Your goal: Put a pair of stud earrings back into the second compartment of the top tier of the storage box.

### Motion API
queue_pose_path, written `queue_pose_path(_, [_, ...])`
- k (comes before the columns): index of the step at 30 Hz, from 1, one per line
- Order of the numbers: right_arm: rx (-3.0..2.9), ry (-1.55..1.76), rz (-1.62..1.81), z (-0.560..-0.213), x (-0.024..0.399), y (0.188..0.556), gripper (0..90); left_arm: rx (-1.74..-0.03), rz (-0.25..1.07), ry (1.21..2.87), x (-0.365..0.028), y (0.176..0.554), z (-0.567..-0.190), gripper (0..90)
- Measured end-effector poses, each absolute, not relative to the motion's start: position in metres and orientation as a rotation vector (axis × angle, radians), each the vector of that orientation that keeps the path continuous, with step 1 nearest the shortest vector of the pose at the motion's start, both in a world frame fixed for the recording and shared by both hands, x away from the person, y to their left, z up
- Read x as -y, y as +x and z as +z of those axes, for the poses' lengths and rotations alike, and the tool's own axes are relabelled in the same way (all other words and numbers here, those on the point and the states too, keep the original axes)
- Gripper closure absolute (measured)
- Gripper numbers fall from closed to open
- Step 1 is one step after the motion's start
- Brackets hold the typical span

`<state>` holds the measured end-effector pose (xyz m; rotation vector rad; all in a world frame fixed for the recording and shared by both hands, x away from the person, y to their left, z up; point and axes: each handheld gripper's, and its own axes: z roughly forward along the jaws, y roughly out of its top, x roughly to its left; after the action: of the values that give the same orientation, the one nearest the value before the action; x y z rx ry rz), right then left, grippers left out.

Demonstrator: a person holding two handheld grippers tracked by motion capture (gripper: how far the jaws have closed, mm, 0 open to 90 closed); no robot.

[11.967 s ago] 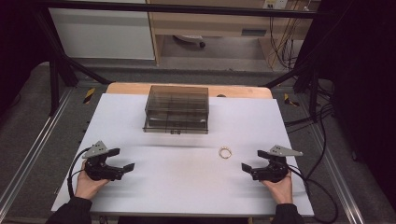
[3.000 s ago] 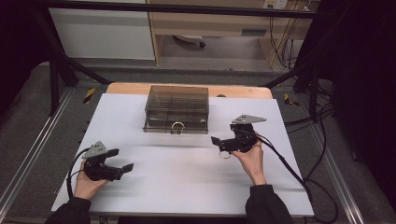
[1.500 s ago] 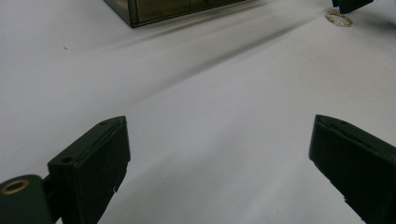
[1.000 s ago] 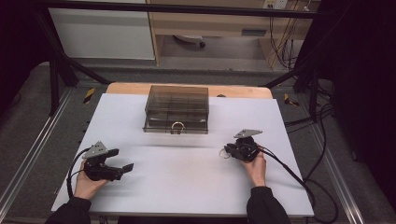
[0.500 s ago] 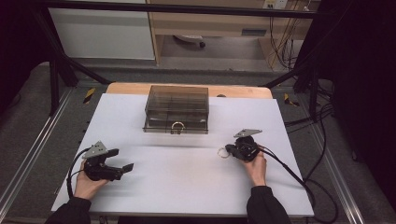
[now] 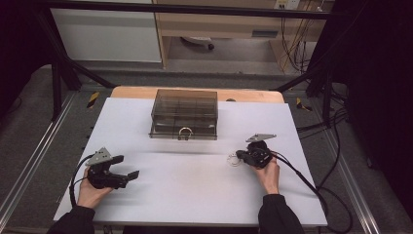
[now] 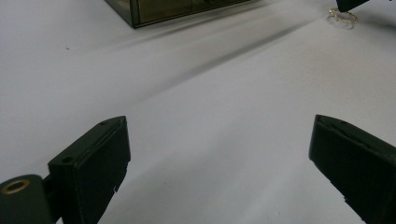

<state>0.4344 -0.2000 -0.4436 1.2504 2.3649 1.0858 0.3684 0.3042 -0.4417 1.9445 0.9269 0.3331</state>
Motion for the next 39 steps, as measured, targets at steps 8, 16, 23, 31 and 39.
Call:
queue_pose_path(8, [-2.350,1.248,1.132,-0.430,0.202,0.427,87.2,-0.927,0.333,1.946,-0.304,0.368,-0.442,5.1])
queue_pose_path(16, [-2.339,1.221,1.163,-0.411,0.200,0.417,87.2,-0.926,0.334,1.946,-0.304,0.368,-0.442,5.2])
queue_pose_path(23, [-2.334,1.207,1.195,-0.400,0.196,0.413,87.3,-0.926,0.334,1.947,-0.304,0.368,-0.442,5.1])
queue_pose_path(31, [-2.343,1.162,1.221,-0.385,0.187,0.409,87.2,-0.926,0.334,1.946,-0.304,0.368,-0.442,5.1])
queue_pose_path(39, [-2.344,1.126,1.251,-0.372,0.173,0.411,87.3,-0.925,0.335,1.946,-0.304,0.368,-0.442,5.2])
